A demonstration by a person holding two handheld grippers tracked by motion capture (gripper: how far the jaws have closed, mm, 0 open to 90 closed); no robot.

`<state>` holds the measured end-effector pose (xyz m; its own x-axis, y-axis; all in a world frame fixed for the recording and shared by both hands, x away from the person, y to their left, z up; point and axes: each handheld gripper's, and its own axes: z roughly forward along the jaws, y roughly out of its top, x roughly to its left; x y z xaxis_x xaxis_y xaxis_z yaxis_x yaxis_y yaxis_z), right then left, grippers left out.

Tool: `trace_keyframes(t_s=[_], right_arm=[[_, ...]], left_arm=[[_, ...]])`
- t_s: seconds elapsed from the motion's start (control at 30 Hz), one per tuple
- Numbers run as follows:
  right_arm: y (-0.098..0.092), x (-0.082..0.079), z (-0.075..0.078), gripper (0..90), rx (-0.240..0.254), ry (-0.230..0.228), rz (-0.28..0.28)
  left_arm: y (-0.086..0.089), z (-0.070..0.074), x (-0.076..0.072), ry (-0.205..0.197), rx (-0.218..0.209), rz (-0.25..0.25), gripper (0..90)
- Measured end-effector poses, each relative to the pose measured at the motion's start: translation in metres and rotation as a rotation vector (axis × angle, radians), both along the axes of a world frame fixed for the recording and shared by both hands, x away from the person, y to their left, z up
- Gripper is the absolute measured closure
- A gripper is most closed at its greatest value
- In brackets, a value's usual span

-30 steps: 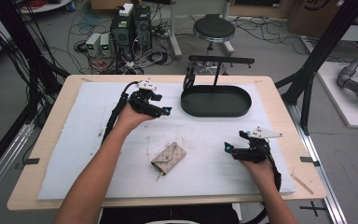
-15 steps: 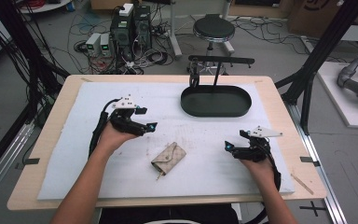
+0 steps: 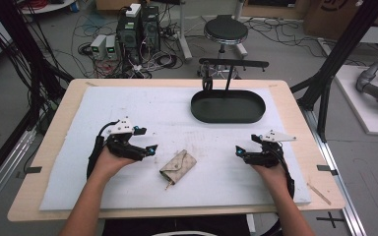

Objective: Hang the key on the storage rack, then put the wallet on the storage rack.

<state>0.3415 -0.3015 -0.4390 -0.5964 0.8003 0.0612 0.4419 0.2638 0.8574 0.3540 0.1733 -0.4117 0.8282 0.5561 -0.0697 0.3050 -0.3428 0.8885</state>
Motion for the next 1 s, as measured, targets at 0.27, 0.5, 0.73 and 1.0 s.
trace_keyframes(t_s=[0.27, 0.5, 0.73, 1.0], right_arm=[[0.0011, 0.0001, 0.0003, 15.7, -0.005, 0.004, -0.005], [0.001, -0.0008, 0.0006, 15.7, -0.009, 0.0, -0.007], [0.0004, -0.0012, 0.0012, 15.7, -0.005, 0.0, -0.006], [0.0009, -0.0034, 0.002, 15.8, -0.01, -0.005, -0.001]], left_arm=[[0.0095, 0.0001, 0.0027, 0.002, -0.027, 0.015, 17.7], [0.0098, -0.0002, 0.0034, 0.003, -0.019, 0.014, 17.7], [0.0091, 0.0012, 0.0017, 0.003, -0.018, 0.013, 17.7], [0.0058, 0.0035, -0.0051, 0.003, -0.002, 0.01, 17.7]])
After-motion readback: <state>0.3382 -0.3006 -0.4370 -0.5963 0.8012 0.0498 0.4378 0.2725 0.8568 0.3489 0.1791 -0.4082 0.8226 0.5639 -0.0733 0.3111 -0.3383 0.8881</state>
